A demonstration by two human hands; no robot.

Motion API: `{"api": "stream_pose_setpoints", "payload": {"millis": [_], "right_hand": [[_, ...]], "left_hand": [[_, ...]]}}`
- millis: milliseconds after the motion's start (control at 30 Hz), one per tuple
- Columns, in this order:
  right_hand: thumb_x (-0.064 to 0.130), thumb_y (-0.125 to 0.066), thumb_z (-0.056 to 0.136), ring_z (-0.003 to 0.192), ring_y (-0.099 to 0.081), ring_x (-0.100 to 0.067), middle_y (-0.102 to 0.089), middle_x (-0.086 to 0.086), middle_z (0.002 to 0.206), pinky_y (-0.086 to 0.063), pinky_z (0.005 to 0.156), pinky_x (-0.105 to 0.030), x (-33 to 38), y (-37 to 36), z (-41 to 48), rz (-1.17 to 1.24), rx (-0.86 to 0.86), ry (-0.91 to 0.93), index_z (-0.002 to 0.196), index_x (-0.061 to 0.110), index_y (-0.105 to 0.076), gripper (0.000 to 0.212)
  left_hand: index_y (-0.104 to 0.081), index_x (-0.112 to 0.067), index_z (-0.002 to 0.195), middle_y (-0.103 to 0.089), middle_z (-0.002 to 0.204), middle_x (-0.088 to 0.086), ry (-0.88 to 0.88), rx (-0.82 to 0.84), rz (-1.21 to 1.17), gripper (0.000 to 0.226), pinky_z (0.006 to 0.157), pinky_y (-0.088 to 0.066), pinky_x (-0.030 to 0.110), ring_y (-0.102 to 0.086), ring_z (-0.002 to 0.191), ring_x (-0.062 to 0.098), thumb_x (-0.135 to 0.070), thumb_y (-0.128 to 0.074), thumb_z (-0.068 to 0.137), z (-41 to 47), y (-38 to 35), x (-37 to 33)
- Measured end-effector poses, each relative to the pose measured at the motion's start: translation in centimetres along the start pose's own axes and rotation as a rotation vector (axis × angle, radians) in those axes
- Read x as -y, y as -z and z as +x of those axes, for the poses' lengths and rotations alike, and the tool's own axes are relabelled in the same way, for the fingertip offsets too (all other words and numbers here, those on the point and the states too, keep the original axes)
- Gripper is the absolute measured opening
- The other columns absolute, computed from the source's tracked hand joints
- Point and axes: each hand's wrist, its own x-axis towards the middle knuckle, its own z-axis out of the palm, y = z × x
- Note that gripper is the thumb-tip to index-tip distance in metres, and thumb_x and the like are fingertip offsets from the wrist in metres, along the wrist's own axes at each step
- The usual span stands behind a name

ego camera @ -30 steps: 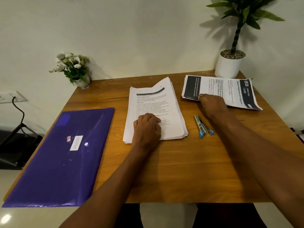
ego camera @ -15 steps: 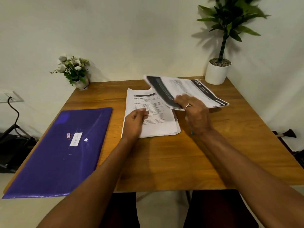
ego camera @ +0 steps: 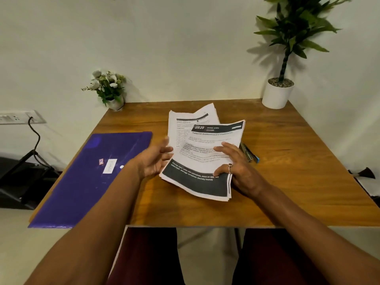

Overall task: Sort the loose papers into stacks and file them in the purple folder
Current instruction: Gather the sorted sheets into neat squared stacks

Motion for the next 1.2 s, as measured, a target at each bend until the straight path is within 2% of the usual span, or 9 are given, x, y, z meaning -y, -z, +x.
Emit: {"api": "stream_pose_setpoints", "payload": {"millis": [133, 233, 300, 433, 533, 633, 767, 967, 1200], "right_hand": [[0.000, -0.083, 0.080, 0.155, -0.013, -0.026, -0.027, 0.002, 0.164, -0.029, 0.119, -0.058, 0.6, -0.4, -1.0, 0.096, 0.036, -0.082, 0.092, 0.026, -0.077, 0.029], [0.018, -0.082, 0.082, 0.154, -0.015, -0.015, -0.019, 0.026, 0.161, -0.028, 0.122, -0.049, 2.4, -0.1, -0.2, 0.318, 0.000, -0.301, 0.111, 0.038, -0.073, 0.037], [0.019, -0.076, 0.089, 0.148, -0.033, -0.014, -0.032, 0.020, 0.159, -0.036, 0.118, -0.046, 3.7, 0.2, 0.8, 0.677, -0.114, -0.588, 0.129, 0.055, -0.058, 0.057], [0.000, -0.058, 0.098, 0.131, -0.054, -0.011, -0.045, 0.002, 0.154, -0.053, 0.103, -0.037, 3.7, 0.5, 1.5, 0.745, -0.438, -0.890, 0.145, 0.028, -0.047, 0.056], [0.010, -0.062, 0.099, 0.121, -0.062, -0.018, -0.055, -0.007, 0.144, -0.055, 0.100, -0.034, 2.3, 1.1, 2.2, 1.043, -0.473, -1.063, 0.154, 0.016, -0.036, 0.061], [0.032, -0.071, 0.094, 0.113, -0.066, -0.016, -0.061, 0.001, 0.136, -0.057, 0.093, -0.031, 2.1, 1.8, 3.3, 1.025, -0.384, -1.081, 0.155, 0.015, -0.034, 0.073], [0.026, -0.082, 0.085, 0.117, -0.061, -0.014, -0.058, 0.008, 0.135, -0.057, 0.093, -0.037, 1.4, 2.0, 3.8, 0.769, -0.329, -1.067, 0.153, 0.020, -0.038, 0.081], [0.001, -0.080, 0.082, 0.091, -0.076, -0.024, -0.075, -0.010, 0.114, -0.063, 0.073, -0.037, 2.3, 2.8, 4.5, 1.070, -0.305, -1.044, 0.113, 0.009, -0.061, 0.037], [-0.006, -0.068, 0.089, 0.088, -0.075, -0.022, -0.076, -0.005, 0.102, -0.062, 0.072, -0.031, 3.8, 4.0, 6.7, 1.049, -0.302, -0.922, 0.106, 0.013, -0.063, 0.026]], "left_hand": [[-0.062, -0.010, 0.123, -0.075, 0.115, 0.010, -0.024, -0.111, 0.388, 0.040, 0.094, -0.057, 0.050, -0.073, 0.103, 0.031, -0.036, -0.070, 0.094, -0.7, -2.1, 0.9], [-0.064, -0.006, 0.121, -0.073, 0.117, 0.007, -0.129, -0.212, 0.510, 0.028, 0.072, -0.062, 0.032, -0.074, 0.089, 0.022, -0.020, -0.068, 0.097, -1.4, -4.2, 1.8], [-0.065, -0.006, 0.123, -0.072, 0.118, 0.005, -0.200, -0.284, 0.538, 0.025, 0.065, -0.058, 0.024, -0.071, 0.086, 0.015, -0.013, -0.064, 0.099, -1.4, -4.4, 2.9], [-0.064, -0.012, 0.125, -0.071, 0.126, 0.005, -0.303, -0.262, 0.469, 0.024, 0.091, -0.059, 0.039, -0.071, 0.105, 0.021, -0.012, -0.058, 0.102, -1.8, -3.9, 4.5], [-0.063, -0.019, 0.121, -0.073, 0.120, -0.001, -0.382, -0.186, 0.439, 0.020, 0.086, -0.061, 0.033, -0.072, 0.106, 0.019, -0.013, -0.056, 0.103, -2.7, -3.8, 5.2], [-0.061, -0.019, 0.120, -0.074, 0.117, 0.001, -0.394, -0.146, 0.400, 0.020, 0.080, -0.061, 0.033, -0.074, 0.103, 0.020, -0.011, -0.057, 0.102, -3.0, -3.9, 5.6], [-0.061, -0.026, 0.119, -0.074, 0.119, -0.002, -0.428, -0.114, 0.359, 0.024, 0.083, -0.061, 0.032, -0.072, 0.107, 0.019, -0.009, -0.055, 0.103, -3.4, -3.9, 5.8], [-0.060, -0.011, 0.131, -0.071, 0.126, 0.007, -0.423, -0.024, 0.313, 0.037, 0.102, -0.052, 0.050, -0.069, 0.115, 0.028, -0.002, -0.065, 0.095, -3.7, -4.0, 5.4], [-0.076, -0.026, 0.108, -0.076, 0.113, 0.001, -0.604, -0.121, 0.227, 0.014, 0.088, -0.058, 0.043, -0.073, 0.106, 0.024, -0.024, -0.066, 0.098, -5.5, -6.9, 1.7]]}}
